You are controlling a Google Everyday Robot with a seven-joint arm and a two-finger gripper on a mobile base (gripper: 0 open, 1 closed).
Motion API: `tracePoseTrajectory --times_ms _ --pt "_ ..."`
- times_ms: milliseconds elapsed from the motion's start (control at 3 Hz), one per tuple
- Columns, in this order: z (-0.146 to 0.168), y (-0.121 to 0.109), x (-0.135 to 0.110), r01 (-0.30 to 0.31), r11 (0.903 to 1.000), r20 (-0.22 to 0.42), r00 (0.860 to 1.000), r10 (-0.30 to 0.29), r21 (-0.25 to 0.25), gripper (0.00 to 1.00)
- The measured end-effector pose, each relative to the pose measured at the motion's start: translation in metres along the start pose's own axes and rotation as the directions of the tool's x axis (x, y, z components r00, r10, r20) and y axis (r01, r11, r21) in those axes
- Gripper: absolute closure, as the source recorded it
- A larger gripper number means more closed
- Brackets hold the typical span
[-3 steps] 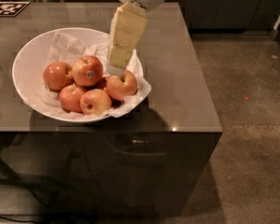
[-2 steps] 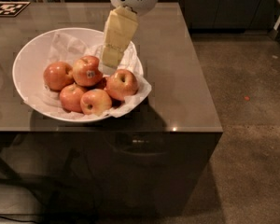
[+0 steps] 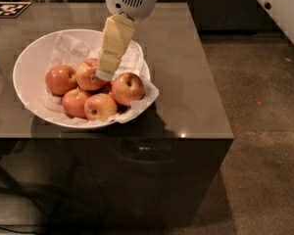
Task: Pick apple from white bowl
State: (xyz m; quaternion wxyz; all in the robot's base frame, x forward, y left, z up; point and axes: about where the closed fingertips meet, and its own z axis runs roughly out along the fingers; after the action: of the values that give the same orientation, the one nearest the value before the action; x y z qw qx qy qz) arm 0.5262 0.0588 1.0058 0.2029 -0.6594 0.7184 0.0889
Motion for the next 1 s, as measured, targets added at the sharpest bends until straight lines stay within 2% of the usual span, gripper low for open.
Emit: tracePoseTrajectory --times_ms 333,1000 --pt "0.010 -0.003 0.001 -0.003 0.9998 0.024 1.000 0.003 -0.018 0.00" --pt "0.056 -0.018 -0.005 -0.033 0.9973 0.012 0.999 0.034 -0.066 0.00"
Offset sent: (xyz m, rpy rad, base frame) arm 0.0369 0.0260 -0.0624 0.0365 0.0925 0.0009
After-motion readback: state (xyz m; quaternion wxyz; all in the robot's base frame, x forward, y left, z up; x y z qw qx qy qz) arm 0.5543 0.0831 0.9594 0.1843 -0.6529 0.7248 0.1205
